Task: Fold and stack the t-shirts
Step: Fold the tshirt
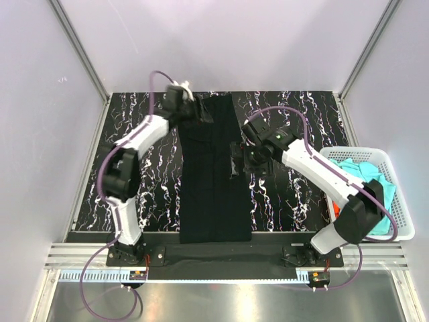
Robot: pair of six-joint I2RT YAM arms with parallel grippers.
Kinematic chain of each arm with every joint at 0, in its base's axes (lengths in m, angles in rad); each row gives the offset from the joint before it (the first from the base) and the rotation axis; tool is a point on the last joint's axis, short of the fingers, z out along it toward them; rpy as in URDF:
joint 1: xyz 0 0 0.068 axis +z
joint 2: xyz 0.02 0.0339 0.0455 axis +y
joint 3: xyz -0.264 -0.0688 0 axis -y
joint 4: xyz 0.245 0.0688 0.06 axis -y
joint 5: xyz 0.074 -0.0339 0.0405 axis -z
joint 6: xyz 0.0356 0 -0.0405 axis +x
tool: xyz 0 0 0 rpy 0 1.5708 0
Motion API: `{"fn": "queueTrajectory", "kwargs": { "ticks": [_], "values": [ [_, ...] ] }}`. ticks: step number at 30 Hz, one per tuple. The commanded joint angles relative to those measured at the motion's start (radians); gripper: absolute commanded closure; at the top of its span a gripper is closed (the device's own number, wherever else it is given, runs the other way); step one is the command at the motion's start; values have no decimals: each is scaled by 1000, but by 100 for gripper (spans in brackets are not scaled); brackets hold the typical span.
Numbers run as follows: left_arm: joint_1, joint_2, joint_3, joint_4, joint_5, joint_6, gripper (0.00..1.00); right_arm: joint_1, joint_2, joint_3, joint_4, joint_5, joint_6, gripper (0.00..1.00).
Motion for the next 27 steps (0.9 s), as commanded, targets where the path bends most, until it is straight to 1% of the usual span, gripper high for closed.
{"fn": "queueTrajectory", "kwargs": {
  "ticks": [1,2,5,7,10,11,12,13,15,19,22,24,25,27],
  "values": [
    [-60,132,63,-79,-278,20,42,-12,-97,-51,-14,-23,-20,0],
    [-65,159,118,-141,-325,6,42,-17,-106,-68,-12,-35,-16,0],
    [-65,231,169,-194,-382,-49,43,-28,-132,-134,-8,-25,-3,0],
    [-67,268,188,-194,-381,-55,43,-40,-138,-179,-3,-31,1,0],
    [-67,378,284,-229,-359,-34,43,-67,-127,-206,8,-40,1,0],
    [-64,412,351,-261,-358,-31,43,-77,-123,-206,9,-43,-2,0],
    [-61,462,384,-268,-308,-31,42,-89,-120,-202,9,-45,-6,0],
    [-57,490,410,-266,-287,-29,42,-97,-117,-199,11,-45,-9,0],
    [-45,568,511,-272,-224,-19,42,-120,-112,-191,12,-49,-16,0],
    [-8,657,697,-277,-117,14,41,-147,-94,-176,15,-69,-23,0],
    [21,685,775,-292,-49,51,38,-158,-81,-157,18,-97,-22,0],
    [39,669,779,-301,-8,80,38,-160,-74,-145,21,-114,-20,0],
    [41,641,748,-308,-6,90,37,-161,-69,-143,23,-120,-19,0],
    [42,523,685,-305,0,115,35,-161,-60,-137,23,-123,-23,0]
  ]
}}
